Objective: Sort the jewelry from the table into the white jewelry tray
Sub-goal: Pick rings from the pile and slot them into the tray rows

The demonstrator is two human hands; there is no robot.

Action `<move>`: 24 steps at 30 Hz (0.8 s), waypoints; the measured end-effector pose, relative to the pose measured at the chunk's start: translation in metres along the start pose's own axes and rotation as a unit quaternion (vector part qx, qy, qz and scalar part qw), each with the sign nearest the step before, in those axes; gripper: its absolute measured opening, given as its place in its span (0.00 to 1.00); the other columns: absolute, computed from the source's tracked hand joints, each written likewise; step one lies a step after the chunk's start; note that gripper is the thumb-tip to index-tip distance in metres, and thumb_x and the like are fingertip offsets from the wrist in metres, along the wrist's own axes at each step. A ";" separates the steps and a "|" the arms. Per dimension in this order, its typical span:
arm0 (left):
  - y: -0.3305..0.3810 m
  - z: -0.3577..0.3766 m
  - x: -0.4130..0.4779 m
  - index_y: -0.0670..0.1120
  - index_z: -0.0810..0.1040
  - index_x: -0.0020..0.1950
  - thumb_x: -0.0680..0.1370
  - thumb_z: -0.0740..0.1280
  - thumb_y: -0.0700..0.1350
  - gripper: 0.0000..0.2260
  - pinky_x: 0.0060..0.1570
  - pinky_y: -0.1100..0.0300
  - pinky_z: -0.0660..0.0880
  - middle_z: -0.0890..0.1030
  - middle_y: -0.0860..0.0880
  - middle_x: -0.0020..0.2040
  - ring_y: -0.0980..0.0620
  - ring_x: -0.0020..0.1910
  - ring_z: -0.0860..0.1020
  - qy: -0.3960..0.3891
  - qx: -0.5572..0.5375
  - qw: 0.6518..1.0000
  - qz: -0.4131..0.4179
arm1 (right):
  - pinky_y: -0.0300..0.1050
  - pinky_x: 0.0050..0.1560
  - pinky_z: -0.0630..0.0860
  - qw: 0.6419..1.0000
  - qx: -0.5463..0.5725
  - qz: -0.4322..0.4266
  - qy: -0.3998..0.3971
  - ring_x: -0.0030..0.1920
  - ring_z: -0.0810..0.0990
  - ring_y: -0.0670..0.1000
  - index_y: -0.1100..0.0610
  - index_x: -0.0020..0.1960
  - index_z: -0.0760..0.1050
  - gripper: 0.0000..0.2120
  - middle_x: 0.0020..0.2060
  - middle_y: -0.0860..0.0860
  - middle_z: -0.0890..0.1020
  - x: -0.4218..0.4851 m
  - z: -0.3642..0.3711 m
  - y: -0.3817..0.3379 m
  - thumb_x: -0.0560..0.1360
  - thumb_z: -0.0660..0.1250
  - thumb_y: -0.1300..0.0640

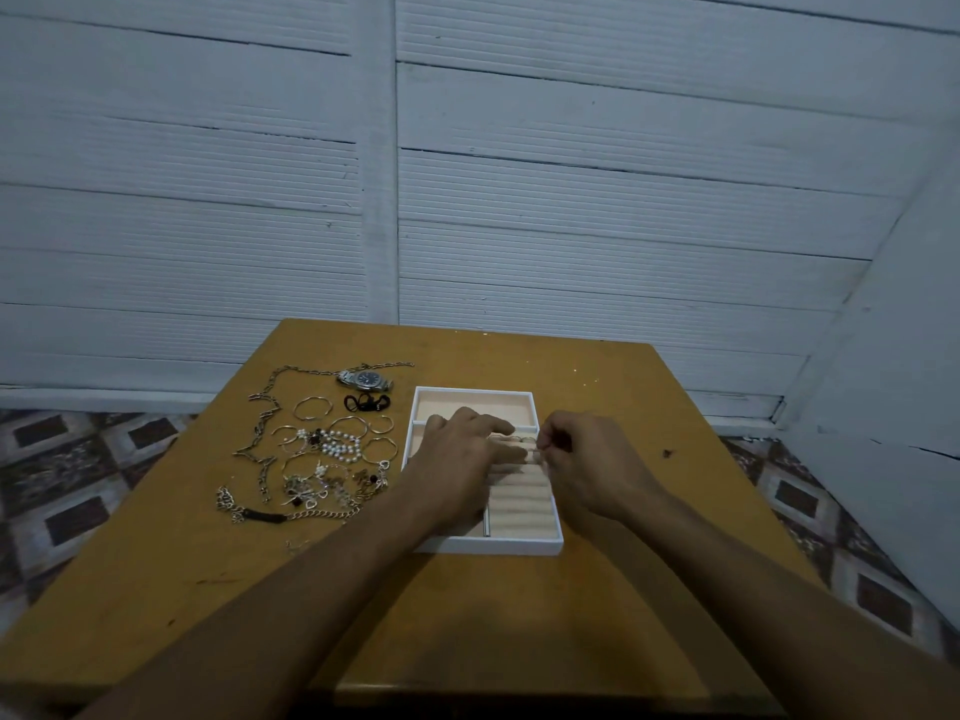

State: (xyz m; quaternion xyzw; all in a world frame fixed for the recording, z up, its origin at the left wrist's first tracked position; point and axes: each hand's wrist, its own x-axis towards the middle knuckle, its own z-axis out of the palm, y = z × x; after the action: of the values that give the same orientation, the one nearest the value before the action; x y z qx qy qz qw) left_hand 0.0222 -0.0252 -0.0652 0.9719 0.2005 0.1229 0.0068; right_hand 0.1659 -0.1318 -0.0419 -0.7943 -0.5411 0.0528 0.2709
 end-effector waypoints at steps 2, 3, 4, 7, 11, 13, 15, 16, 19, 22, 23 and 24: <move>-0.005 0.001 -0.003 0.60 0.75 0.65 0.75 0.67 0.48 0.18 0.56 0.54 0.59 0.70 0.57 0.70 0.52 0.67 0.65 0.037 -0.048 0.998 -0.030 | 0.46 0.40 0.75 1.000 -0.012 -0.007 -0.002 0.40 0.77 0.47 0.53 0.42 0.78 0.07 0.39 0.47 0.81 0.000 0.006 0.001 0.75 0.64 0.63; -0.007 0.000 -0.004 0.59 0.76 0.64 0.77 0.65 0.47 0.16 0.56 0.54 0.60 0.72 0.57 0.68 0.53 0.66 0.66 0.049 -0.070 0.995 -0.044 | 0.45 0.40 0.75 1.000 -0.017 -0.011 -0.004 0.40 0.76 0.47 0.53 0.42 0.77 0.07 0.39 0.47 0.81 0.000 0.009 0.002 0.75 0.64 0.63; -0.010 0.000 -0.007 0.58 0.77 0.63 0.78 0.63 0.46 0.15 0.56 0.54 0.60 0.74 0.57 0.67 0.53 0.66 0.67 0.057 -0.086 0.993 -0.055 | 0.45 0.41 0.74 1.000 -0.024 -0.017 -0.004 0.41 0.76 0.47 0.53 0.42 0.77 0.07 0.40 0.47 0.80 -0.001 0.012 0.003 0.75 0.64 0.63; -0.016 0.001 -0.014 0.57 0.79 0.61 0.79 0.62 0.47 0.12 0.58 0.52 0.63 0.77 0.57 0.63 0.54 0.64 0.70 0.069 -0.107 0.989 -0.071 | 0.45 0.41 0.72 0.999 -0.037 -0.038 0.004 0.42 0.75 0.48 0.53 0.43 0.76 0.07 0.41 0.47 0.80 -0.002 0.017 0.005 0.75 0.63 0.63; -0.019 0.000 -0.019 0.56 0.78 0.61 0.78 0.63 0.49 0.12 0.60 0.51 0.64 0.77 0.57 0.63 0.54 0.63 0.70 0.056 -0.111 0.989 -0.082 | 0.47 0.44 0.73 0.995 -0.067 -0.067 0.018 0.45 0.73 0.49 0.52 0.44 0.75 0.05 0.42 0.48 0.79 -0.003 0.023 0.007 0.76 0.62 0.60; -0.019 -0.002 -0.019 0.56 0.78 0.61 0.78 0.62 0.50 0.13 0.61 0.50 0.64 0.77 0.57 0.63 0.54 0.63 0.70 0.051 -0.110 0.989 -0.085 | 0.49 0.46 0.74 0.993 -0.081 -0.081 0.023 0.46 0.73 0.50 0.53 0.45 0.75 0.05 0.43 0.48 0.78 -0.004 0.025 0.009 0.76 0.62 0.59; -0.017 -0.003 -0.018 0.56 0.77 0.62 0.78 0.62 0.51 0.13 0.61 0.50 0.64 0.77 0.57 0.64 0.54 0.63 0.70 0.046 -0.110 0.989 -0.087 | 0.50 0.47 0.73 0.991 -0.098 -0.092 0.023 0.48 0.73 0.51 0.53 0.46 0.76 0.05 0.44 0.49 0.79 -0.005 0.026 0.011 0.77 0.61 0.58; -0.015 -0.003 -0.017 0.56 0.77 0.62 0.78 0.62 0.51 0.13 0.61 0.50 0.64 0.76 0.56 0.64 0.54 0.63 0.70 0.044 -0.110 0.989 -0.087 | 0.49 0.48 0.73 0.990 -0.103 -0.094 0.022 0.48 0.73 0.51 0.53 0.47 0.76 0.06 0.45 0.49 0.79 -0.006 0.026 0.012 0.78 0.61 0.57; -0.011 -0.006 -0.016 0.55 0.77 0.63 0.78 0.62 0.51 0.14 0.61 0.51 0.64 0.76 0.55 0.64 0.53 0.64 0.70 0.041 -0.108 0.989 -0.088 | 0.48 0.49 0.72 0.992 -0.092 -0.089 0.022 0.49 0.73 0.51 0.54 0.48 0.77 0.06 0.46 0.49 0.79 -0.008 0.023 0.012 0.78 0.62 0.58; -0.008 -0.009 -0.016 0.55 0.77 0.63 0.79 0.62 0.51 0.14 0.61 0.52 0.63 0.76 0.54 0.64 0.53 0.65 0.70 0.040 -0.112 0.989 -0.091 | 0.48 0.51 0.72 0.993 -0.078 -0.082 0.019 0.51 0.73 0.51 0.55 0.48 0.79 0.06 0.46 0.50 0.78 -0.012 0.020 0.013 0.77 0.63 0.59; -0.008 -0.009 -0.016 0.55 0.77 0.63 0.79 0.62 0.51 0.14 0.61 0.52 0.63 0.76 0.54 0.64 0.53 0.65 0.70 0.039 -0.113 0.988 -0.092 | 0.48 0.51 0.72 0.994 -0.079 -0.079 0.016 0.51 0.73 0.51 0.55 0.49 0.80 0.07 0.47 0.50 0.78 -0.014 0.020 0.013 0.76 0.63 0.59; -0.008 -0.010 -0.016 0.55 0.77 0.63 0.79 0.62 0.50 0.13 0.60 0.52 0.63 0.76 0.54 0.64 0.53 0.65 0.70 0.039 -0.115 0.988 -0.092 | 0.48 0.52 0.72 0.994 -0.080 -0.077 0.014 0.52 0.73 0.51 0.56 0.50 0.80 0.08 0.48 0.51 0.78 -0.016 0.020 0.013 0.76 0.63 0.59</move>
State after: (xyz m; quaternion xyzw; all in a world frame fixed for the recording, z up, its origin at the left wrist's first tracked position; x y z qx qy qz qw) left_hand 0.0027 -0.0247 -0.0601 0.9366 0.2738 0.1816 0.1220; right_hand 0.1629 -0.1417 -0.0683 -0.7701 -0.5992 -0.0227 0.2178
